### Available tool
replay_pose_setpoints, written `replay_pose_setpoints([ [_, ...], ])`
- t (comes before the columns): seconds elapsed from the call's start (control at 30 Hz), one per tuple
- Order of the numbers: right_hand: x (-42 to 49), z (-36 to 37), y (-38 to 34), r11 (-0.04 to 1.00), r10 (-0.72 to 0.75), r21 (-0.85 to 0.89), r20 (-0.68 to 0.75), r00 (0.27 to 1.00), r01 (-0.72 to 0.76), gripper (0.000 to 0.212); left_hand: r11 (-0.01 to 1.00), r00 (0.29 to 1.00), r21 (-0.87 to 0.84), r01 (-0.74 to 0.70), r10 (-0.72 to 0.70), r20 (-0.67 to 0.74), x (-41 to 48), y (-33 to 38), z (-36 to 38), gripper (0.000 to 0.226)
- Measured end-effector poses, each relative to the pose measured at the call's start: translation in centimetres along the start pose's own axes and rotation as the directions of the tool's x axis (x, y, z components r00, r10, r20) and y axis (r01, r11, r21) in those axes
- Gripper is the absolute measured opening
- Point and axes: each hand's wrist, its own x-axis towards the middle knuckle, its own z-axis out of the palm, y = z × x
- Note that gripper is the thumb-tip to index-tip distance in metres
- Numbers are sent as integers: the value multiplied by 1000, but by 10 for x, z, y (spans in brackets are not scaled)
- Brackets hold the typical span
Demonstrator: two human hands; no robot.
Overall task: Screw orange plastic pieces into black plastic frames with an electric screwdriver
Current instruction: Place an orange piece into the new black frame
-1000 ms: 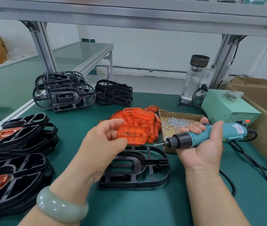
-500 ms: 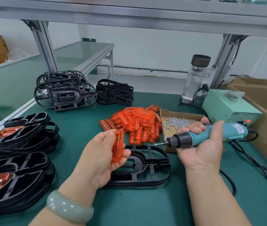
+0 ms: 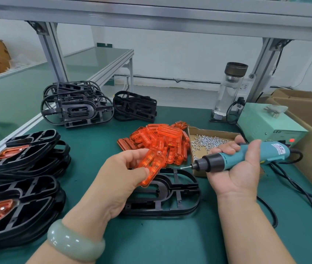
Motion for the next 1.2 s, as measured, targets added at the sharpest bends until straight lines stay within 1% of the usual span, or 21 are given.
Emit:
replay_pose_setpoints([
  [0.17,0,0,1,1000,2,-7,0,1000,-2,27,997,1000,81,-4,5,-15,4,3,-5,30],
  [0.2,0,0,1,1000,3,-6,0,1000,-3,27,989,999,145,-30,32,-16,5,4,-7,30],
  [0.23,-1,0,1,1000,4,-3,-1,1000,-4,27,965,997,253,-70,75,-9,6,5,-9,31],
  [0.27,-1,0,1,1000,6,0,-2,1000,-6,27,915,993,389,-113,118,10,7,7,-11,30],
  [0.33,-1,0,1,1000,9,-1,-3,1000,-9,27,761,983,626,-171,173,58,8,10,-13,25],
  [0.4,-1,0,1,1000,11,-4,-2,1000,-11,27,632,980,753,-182,178,88,11,11,-12,24],
  [0.47,-1,0,1,1000,12,0,-2,1000,-12,27,549,981,815,-185,151,121,14,12,-10,25],
  [0.57,-1,0,1,1000,13,0,2,1000,-13,27,494,984,851,-178,90,154,17,11,-7,26],
  [0.67,-1,0,1,1000,13,-5,1,1000,-13,27,474,988,867,-157,75,138,18,5,-5,26],
  [0.8,0,0,1,1000,13,-4,3,1000,-13,27,497,990,861,-111,134,50,16,-4,-4,17],
  [0.9,-1,0,2,1000,14,-5,4,1000,-14,27,468,980,876,-116,199,24,15,-13,-1,15],
  [0.97,-1,0,2,1000,13,-7,3,1000,-13,26,466,976,878,-108,218,4,13,-19,0,12],
  [1.07,-1,0,1,1000,14,-6,3,1000,-14,26,451,968,884,-119,249,3,11,-23,-1,5],
  [1.17,-1,0,0,1000,13,-3,4,1000,-13,26,433,953,890,-140,303,3,10,-17,-5,8],
  [1.2,-1,0,0,1000,13,-3,4,1000,-13,26,418,947,896,-149,323,7,10,-13,-7,6],
])
